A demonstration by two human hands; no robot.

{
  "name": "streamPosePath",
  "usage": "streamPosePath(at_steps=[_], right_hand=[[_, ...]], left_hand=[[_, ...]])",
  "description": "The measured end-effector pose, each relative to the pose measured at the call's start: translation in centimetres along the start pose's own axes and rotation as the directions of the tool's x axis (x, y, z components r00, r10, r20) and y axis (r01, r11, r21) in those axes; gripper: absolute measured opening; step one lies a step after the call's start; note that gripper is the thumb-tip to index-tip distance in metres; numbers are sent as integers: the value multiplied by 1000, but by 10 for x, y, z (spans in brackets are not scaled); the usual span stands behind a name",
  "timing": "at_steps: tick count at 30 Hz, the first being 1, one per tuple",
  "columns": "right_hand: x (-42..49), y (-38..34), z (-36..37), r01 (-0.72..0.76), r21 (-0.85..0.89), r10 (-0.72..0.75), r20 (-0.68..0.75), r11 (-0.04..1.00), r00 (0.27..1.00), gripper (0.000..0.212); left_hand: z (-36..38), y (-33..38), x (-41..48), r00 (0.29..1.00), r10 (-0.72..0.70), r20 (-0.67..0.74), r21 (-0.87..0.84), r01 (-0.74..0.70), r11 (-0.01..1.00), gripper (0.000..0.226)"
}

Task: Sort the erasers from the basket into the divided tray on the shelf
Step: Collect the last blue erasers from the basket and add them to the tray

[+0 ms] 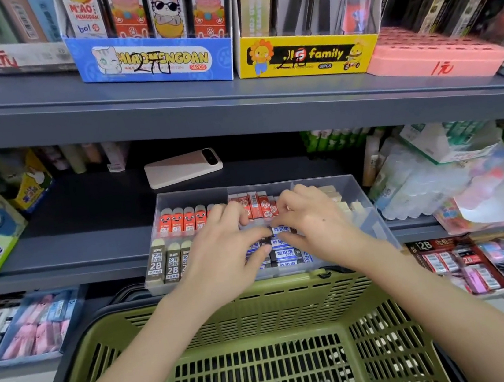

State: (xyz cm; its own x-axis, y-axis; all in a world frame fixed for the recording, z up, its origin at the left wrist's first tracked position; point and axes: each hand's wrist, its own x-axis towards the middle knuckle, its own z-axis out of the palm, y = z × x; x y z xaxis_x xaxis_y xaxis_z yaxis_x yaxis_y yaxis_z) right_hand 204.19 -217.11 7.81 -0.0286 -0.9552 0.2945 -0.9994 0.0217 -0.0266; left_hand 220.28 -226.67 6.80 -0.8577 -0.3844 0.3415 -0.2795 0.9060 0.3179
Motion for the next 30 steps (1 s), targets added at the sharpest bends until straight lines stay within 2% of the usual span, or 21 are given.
streamPosePath(at_steps=[5,8,10,11,14,18,21,22,24,26,28,30], right_hand=[[2,2,0,-63,68,62,14,996,998,21],[-2,0,-4,-120,65,125,-75,991,989,14],[-9,1,-7,-192,-44,183,-156,980,971,4],[-12,0,-8,-238,-118,217,-168,964,962,8],[-18,-4,-3,-292,-272,275,-98,917,956,19],[-19,-7,-4,-286,-222,287,-28,932,958,22],[-18,-14,-10,-329,-210,326,-52,921,944,23],[-17,-20,-13,-355,-149,345,-88,923,935,24],[-15,-37,-22,-356,95,368,-169,930,915,26],[-12,-57,-29,-298,365,372,-151,882,916,29],[-10,-74,-30,-256,473,347,-114,843,931,33],[-7,-85,-28,-239,474,332,-120,847,936,34]], left_hand=[[-4,0,-1,991,-108,-77,-83,102,991,21],[-9,0,-3,981,-168,-93,-162,152,975,20],[-12,0,-5,976,-193,-102,-209,168,963,23],[-13,1,-6,973,-205,-104,-237,176,955,26],[-15,1,-8,960,-269,-81,-412,214,886,36],[-19,3,-9,943,-327,-59,-679,202,706,47],[-20,4,-11,919,-395,-15,-857,192,478,42],[-21,3,-12,910,-415,7,-911,177,372,35],[-21,1,-13,892,-443,87,-983,150,109,29],[-20,-1,-14,890,-431,149,-987,104,-126,29],[-21,-1,-15,887,-418,195,-962,90,-259,29],[-22,-1,-16,889,-395,232,-942,105,-318,32]])
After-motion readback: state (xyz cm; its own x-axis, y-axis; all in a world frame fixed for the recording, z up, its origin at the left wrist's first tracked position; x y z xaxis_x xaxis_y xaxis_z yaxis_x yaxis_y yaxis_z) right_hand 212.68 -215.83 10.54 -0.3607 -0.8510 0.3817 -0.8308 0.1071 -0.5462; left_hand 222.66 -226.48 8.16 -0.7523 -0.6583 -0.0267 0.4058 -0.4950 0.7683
